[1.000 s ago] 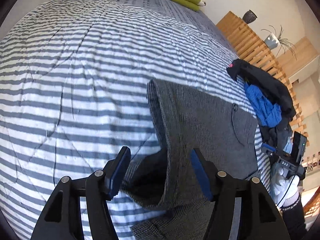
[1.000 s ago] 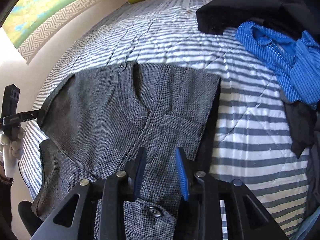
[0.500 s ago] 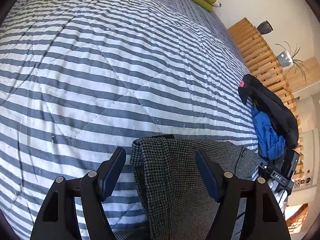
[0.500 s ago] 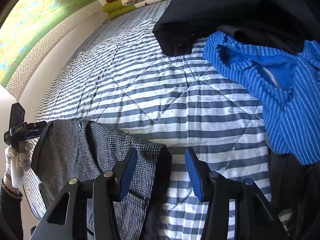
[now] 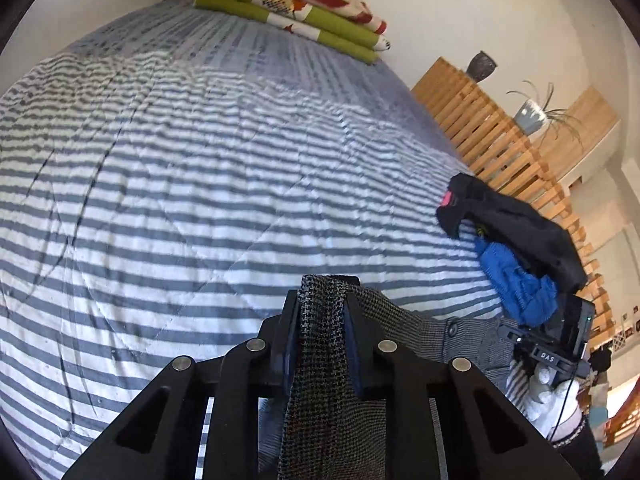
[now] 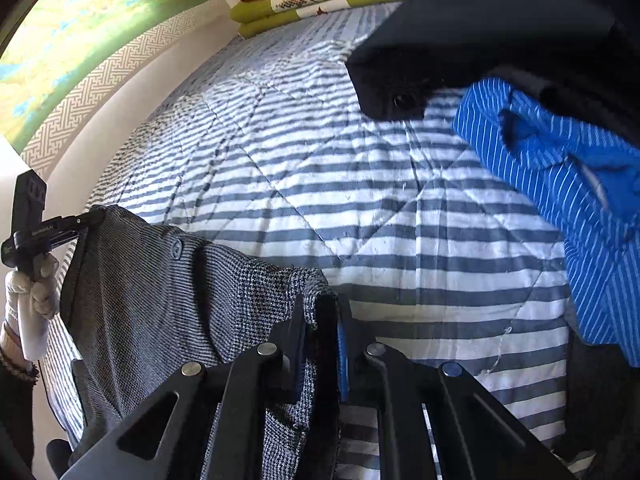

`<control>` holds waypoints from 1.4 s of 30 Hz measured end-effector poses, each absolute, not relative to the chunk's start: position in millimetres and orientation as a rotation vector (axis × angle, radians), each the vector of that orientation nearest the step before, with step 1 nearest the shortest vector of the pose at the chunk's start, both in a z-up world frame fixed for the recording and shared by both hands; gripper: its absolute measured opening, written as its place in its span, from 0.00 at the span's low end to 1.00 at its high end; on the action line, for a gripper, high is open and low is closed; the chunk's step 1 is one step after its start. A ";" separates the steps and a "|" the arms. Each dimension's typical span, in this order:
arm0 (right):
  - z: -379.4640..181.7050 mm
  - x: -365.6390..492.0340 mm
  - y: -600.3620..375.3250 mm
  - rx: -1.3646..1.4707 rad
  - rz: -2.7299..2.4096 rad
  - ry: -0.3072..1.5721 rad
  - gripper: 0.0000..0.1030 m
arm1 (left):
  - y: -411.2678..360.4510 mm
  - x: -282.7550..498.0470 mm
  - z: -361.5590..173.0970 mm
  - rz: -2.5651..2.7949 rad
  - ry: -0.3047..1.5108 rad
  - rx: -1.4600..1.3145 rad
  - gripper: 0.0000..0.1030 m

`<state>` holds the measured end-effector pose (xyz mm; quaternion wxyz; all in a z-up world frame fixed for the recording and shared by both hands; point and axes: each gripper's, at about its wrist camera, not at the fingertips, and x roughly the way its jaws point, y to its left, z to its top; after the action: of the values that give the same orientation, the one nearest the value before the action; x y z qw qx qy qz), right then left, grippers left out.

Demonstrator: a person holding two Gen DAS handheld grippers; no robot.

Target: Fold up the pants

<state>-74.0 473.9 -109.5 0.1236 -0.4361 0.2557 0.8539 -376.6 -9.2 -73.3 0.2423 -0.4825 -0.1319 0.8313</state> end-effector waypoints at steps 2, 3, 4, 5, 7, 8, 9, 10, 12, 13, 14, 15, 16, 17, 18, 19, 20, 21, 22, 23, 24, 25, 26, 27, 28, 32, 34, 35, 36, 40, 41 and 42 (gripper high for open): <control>-96.0 -66.0 475.7 -1.201 2.509 0.761 0.10 | -8.0 -377.7 -59.4 2.279 -0.340 -1.286 0.20; -91.3 -61.9 477.9 -1.165 2.508 0.770 0.10 | -8.2 -379.3 -57.6 2.295 -0.313 -1.296 0.20; -88.8 -59.9 479.5 -1.143 2.510 0.767 0.10 | -6.4 -382.4 -60.4 2.296 -0.291 -1.330 0.19; -89.6 -59.7 481.2 -1.144 2.503 0.756 0.10 | -5.4 -383.6 -64.0 2.287 -0.293 -1.354 0.19; -97.4 -61.8 483.1 -1.189 2.449 0.747 0.10 | -5.8 -379.8 -64.6 2.279 -0.310 -1.355 0.19; -98.6 -61.8 482.0 -1.197 2.440 0.743 0.10 | -7.2 -374.1 -61.2 2.286 -0.309 -1.334 0.18; -95.8 -61.3 479.8 -1.185 2.444 0.742 0.10 | -10.7 -366.3 -56.0 2.294 -0.311 -1.310 0.18; -90.4 -59.1 477.4 -1.160 2.459 0.745 0.10 | -12.3 -360.2 -48.9 2.302 -0.312 -1.290 0.18; -75.2 -53.0 472.8 -1.112 2.490 0.751 0.10 | -19.1 -344.5 -32.2 2.308 -0.326 -1.243 0.18; -67.0 -49.3 470.3 -1.096 2.504 0.748 0.10 | -22.6 -335.0 -22.8 2.314 -0.321 -1.220 0.18; -58.2 -43.8 466.9 -1.082 2.519 0.747 0.10 | -26.3 -323.9 -13.0 2.323 -0.310 -1.196 0.18; -49.0 -37.6 462.2 -1.069 2.538 0.737 0.10 | -30.6 -312.4 -3.5 2.327 -0.305 -1.172 0.18; -41.1 -31.6 457.6 -1.057 2.552 0.721 0.10 | -35.5 -298.2 5.5 2.330 -0.307 -1.148 0.18; -33.0 -23.8 452.2 -1.042 2.566 0.708 0.10 | -40.0 -283.4 14.2 2.329 -0.306 -1.124 0.18; -25.9 -15.7 447.3 -1.029 2.580 0.709 0.09 | -45.0 -266.7 21.5 2.330 -0.303 -1.104 0.18; -19.5 -7.0 442.1 -1.020 2.592 0.713 0.09 | -50.6 -250.5 28.0 2.327 -0.307 -1.088 0.18; -13.5 2.9 436.1 -1.011 2.602 0.717 0.09 | -55.5 -232.9 32.3 2.323 -0.308 -1.078 0.18; -8.7 12.8 429.4 -1.007 2.614 0.715 0.08 | -60.5 -215.9 35.0 2.321 -0.305 -1.078 0.18; -4.7 22.1 422.4 -1.008 2.626 0.708 0.07 | -65.6 -198.2 36.8 2.316 -0.307 -1.081 0.18; -2.0 31.8 414.3 -1.012 2.636 0.699 0.06 | -69.7 -180.0 37.6 2.310 -0.298 -1.079 0.18; 0.3 41.0 406.2 -1.018 2.644 0.691 0.06 | -73.1 -160.9 37.7 2.310 -0.285 -1.079 0.18; 1.8 50.5 397.2 -1.028 2.652 0.680 0.06 | -77.3 -143.1 35.8 2.310 -0.284 -1.085 0.18; 2.1 60.4 388.1 -1.037 2.658 0.669 0.06 | -81.7 -124.5 32.5 2.304 -0.285 -1.093 0.18; 0.4 70.4 379.5 -1.050 2.658 0.660 0.06 | -85.9 -105.7 27.8 2.298 -0.287 -1.100 0.18; -2.0 80.7 370.0 -1.068 2.657 0.652 0.06 | -89.4 -85.5 21.6 2.290 -0.288 -1.113 0.18; -21.4 120.6 338.1 -1.146 2.647 0.629 0.06 | -99.8 -15.7 -15.1 2.240 -0.274 -1.200 0.18; -34.6 139.2 323.4 -1.188 2.631 0.633 0.06 | -104.0 13.0 -34.1 2.212 -0.292 -1.235 0.18; -42.6 147.3 317.0 -1.212 2.620 0.633 0.06 | -104.7 24.7 -42.0 2.213 -0.277 -1.247 0.18; -50.4 153.8 311.0 -1.233 2.610 0.621 0.06 | -104.7 34.6 -49.3 2.210 -0.270 -1.255 0.18; -77.4 172.2 292.0 -1.317 2.576 0.605 0.06 | -97.7 61.4 -78.9 2.136 -0.218 -1.341 0.25; -82.1 174.4 288.1 -1.338 2.567 0.583 0.06 | -95.9 66.3 -85.1 2.128 -0.198 -1.371 0.26; -85.2 176.3 283.2 -1.351 2.561 0.530 0.06 | -94.1 71.4 -89.1 2.128 -0.167 -1.385 0.29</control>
<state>176.3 283.2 -85.2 0.0987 -0.4566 0.1791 0.8659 71.4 -94.1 -89.1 0.2941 -0.5204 -0.0626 0.7993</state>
